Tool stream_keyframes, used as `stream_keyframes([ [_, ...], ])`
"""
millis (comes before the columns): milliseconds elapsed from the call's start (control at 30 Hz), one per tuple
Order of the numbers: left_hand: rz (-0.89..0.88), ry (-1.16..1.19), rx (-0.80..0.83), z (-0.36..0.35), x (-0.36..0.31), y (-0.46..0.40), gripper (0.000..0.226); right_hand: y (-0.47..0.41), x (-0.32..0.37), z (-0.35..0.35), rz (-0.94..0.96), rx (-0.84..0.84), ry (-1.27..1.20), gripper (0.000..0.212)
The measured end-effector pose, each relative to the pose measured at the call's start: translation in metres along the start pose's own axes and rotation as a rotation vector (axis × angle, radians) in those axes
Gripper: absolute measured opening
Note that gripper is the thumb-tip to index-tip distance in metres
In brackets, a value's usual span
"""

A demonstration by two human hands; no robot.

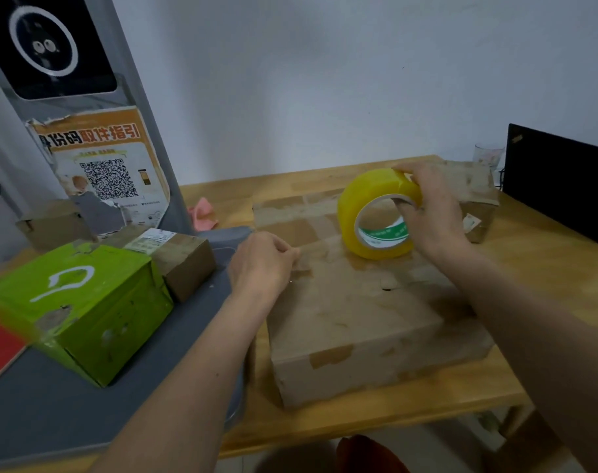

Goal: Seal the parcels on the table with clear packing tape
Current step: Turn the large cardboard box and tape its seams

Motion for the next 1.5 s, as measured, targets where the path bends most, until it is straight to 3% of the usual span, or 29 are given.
stream_keyframes([
  [267, -0.091, -0.319, -0.033, -0.005, -0.014, 0.003, 0.028, 0.002, 0.014, -0.005, 0.1, 0.054, 0.108, 0.05],
  [400, -0.043, -0.271, -0.098, -0.005, -0.007, 0.01, 0.03, 0.004, 0.015, -0.005, 0.12, 0.052, 0.123, 0.05],
  [433, 0.002, -0.231, -0.109, -0.002, 0.0, 0.009, 0.047, 0.004, 0.014, -0.004, 0.12, 0.052, 0.122, 0.05],
  [500, 0.106, -0.182, -0.111, 0.008, 0.017, 0.007, 0.102, 0.004, 0.014, -0.004, 0.116, 0.052, 0.115, 0.05],
  [533, 0.108, -0.201, -0.132, 0.016, 0.02, 0.007, 0.111, 0.004, 0.013, -0.004, 0.113, 0.05, 0.114, 0.05],
  [600, -0.021, -0.305, -0.17, 0.022, 0.007, 0.007, 0.086, 0.003, 0.013, -0.005, 0.11, 0.046, 0.118, 0.049],
  [667, -0.262, -0.303, -0.131, 0.011, -0.023, 0.016, 0.059, 0.002, 0.013, -0.006, 0.109, 0.04, 0.128, 0.048],
  [733, -0.457, -0.272, 0.062, -0.018, -0.05, 0.031, 0.063, 0.001, 0.013, -0.006, 0.104, 0.036, 0.133, 0.049],
  [800, -0.527, -0.38, 0.264, -0.05, -0.06, 0.044, 0.076, 0.002, 0.012, -0.005, 0.102, 0.038, 0.138, 0.05],
  [900, -0.444, -0.545, 0.388, -0.068, -0.051, 0.045, 0.09, 0.003, 0.013, -0.005, 0.119, 0.045, 0.151, 0.051],
  [1100, -0.251, -0.665, 0.39, -0.066, -0.035, 0.038, 0.112, 0.002, 0.011, -0.004, 0.12, 0.04, 0.163, 0.051],
  [1333, -0.5, -0.536, 0.438, -0.085, -0.068, 0.043, 0.104, 0.006, 0.022, -0.016, 0.174, 0.082, 0.121, 0.056],
  [1500, -0.356, -0.597, 0.383, -0.074, -0.046, 0.041, 0.111, 0.008, 0.008, -0.013, 0.11, 0.118, 0.02, 0.054],
])
Point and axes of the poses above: each hand's wrist, its own y-axis away from the middle knuckle, its own z-axis out of the back of the hand, x = y × z, the point moved 10 cm from there along -y, towards the middle knuckle, and after that the axes turned 11 degrees about -y, right-handed, at the moved point
